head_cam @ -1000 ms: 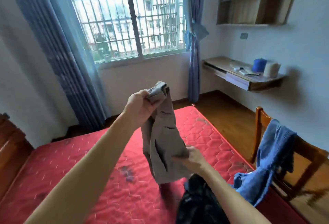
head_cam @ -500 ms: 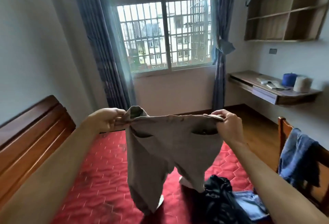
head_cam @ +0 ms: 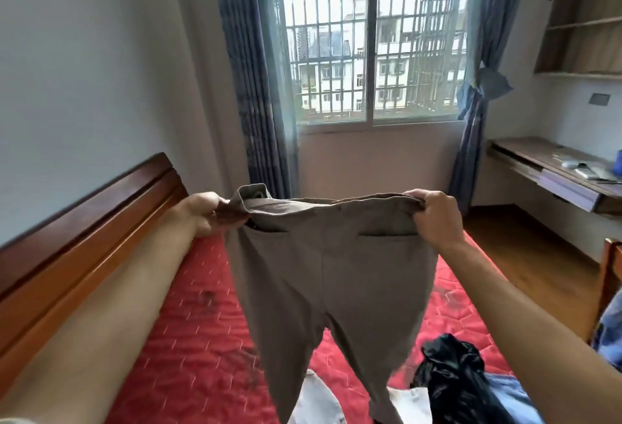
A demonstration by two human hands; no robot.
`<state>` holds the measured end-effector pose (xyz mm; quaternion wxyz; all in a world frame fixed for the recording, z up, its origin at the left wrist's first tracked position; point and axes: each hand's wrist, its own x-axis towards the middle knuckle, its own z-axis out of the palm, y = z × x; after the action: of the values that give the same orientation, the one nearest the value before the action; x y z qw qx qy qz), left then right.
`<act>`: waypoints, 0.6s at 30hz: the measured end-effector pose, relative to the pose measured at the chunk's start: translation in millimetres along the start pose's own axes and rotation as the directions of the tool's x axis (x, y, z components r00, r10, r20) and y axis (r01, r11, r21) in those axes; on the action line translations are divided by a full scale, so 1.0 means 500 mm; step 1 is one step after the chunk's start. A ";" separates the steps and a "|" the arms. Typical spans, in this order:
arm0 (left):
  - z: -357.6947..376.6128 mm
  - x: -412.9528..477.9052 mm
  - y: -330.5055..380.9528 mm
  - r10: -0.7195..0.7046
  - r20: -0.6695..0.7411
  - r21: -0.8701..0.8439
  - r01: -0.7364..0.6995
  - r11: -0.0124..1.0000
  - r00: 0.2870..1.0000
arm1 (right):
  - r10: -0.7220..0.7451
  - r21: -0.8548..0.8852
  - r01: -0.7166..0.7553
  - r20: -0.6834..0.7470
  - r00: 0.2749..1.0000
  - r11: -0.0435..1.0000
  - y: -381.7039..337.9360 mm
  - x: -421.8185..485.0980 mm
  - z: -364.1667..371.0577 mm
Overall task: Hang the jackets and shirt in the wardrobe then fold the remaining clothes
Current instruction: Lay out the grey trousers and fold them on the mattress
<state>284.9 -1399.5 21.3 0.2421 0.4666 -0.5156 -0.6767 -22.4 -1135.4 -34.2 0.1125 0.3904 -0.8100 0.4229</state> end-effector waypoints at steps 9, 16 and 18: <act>-0.101 0.317 0.100 0.063 0.013 -0.130 -0.061 0.990 0.998 | 0.004 -0.017 -0.002 0.102 0.995 1.000 -0.096 0.284 0.268; -0.136 0.532 0.304 0.268 0.029 -0.325 -0.245 0.913 0.963 | 0.072 0.088 -0.069 -0.034 0.997 0.994 -0.198 0.568 0.405; -0.139 0.555 0.360 0.350 0.003 -0.369 -0.324 0.871 0.937 | 0.061 0.125 -0.048 -0.106 0.992 0.991 -0.231 0.625 0.416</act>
<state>194.4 -1719.8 79.6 0.4200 0.2929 -0.4634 -0.7233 -116.7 -1503.1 66.5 0.1210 0.3504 -0.7855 0.4955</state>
